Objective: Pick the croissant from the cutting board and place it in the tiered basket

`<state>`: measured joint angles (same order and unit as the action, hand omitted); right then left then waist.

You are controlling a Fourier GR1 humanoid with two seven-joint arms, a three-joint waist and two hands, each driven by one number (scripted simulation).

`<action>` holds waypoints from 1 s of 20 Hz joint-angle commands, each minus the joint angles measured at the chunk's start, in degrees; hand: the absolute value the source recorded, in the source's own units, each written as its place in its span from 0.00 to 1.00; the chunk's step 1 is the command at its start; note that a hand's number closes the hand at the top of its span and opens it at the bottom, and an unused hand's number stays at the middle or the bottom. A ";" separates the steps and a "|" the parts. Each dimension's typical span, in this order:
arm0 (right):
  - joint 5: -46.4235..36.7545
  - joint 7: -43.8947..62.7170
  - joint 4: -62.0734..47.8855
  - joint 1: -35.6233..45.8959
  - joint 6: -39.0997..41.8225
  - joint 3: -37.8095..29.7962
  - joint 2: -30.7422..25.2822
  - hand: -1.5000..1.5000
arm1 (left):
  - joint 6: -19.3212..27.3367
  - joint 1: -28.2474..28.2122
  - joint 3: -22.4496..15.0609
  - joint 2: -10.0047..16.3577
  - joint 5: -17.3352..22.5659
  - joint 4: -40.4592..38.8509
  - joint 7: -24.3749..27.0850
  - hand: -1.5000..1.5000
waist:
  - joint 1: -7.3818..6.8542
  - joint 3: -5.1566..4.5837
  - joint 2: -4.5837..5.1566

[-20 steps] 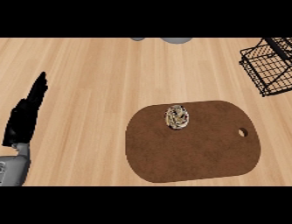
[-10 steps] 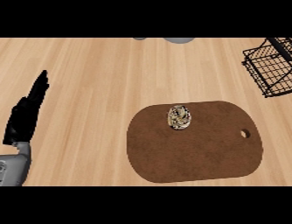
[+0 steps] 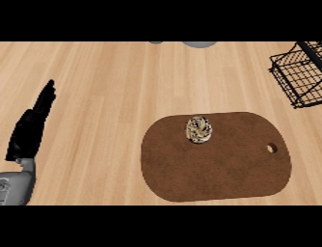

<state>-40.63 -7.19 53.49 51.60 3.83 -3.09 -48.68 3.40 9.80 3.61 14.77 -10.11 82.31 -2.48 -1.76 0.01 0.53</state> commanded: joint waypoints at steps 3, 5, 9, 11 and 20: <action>-1.15 -10.75 -14.01 4.25 -0.05 -0.96 0.54 1.00 | 0.20 -2.03 -0.05 -1.23 -0.17 0.05 1.26 0.50 | 0.26 -0.01 -0.07; -1.07 -13.84 -19.11 4.20 -1.31 -1.55 1.56 1.00 | 0.29 -1.22 0.67 0.18 -0.73 1.18 0.73 0.50 | -0.26 0.04 0.10; -1.58 -17.39 -25.72 7.33 1.32 -2.47 0.36 1.00 | -0.95 -0.72 1.49 0.72 0.29 2.19 -0.72 0.50 | -0.07 0.03 0.02; -2.12 -16.75 -28.40 9.39 4.98 -1.59 1.08 1.00 | 1.50 -0.25 -1.23 -2.32 -2.13 1.59 -1.27 0.50 | -0.30 0.03 0.14; 3.97 -15.49 -37.11 9.81 3.60 -9.35 4.94 0.00 | 0.00 -0.16 -0.12 -1.70 -0.99 0.97 -0.42 0.50 | -0.28 0.07 0.23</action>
<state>-39.29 -22.08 18.78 60.95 9.47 -9.31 -46.22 3.05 10.38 3.50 13.74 -10.92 84.05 -4.22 -2.14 0.06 0.76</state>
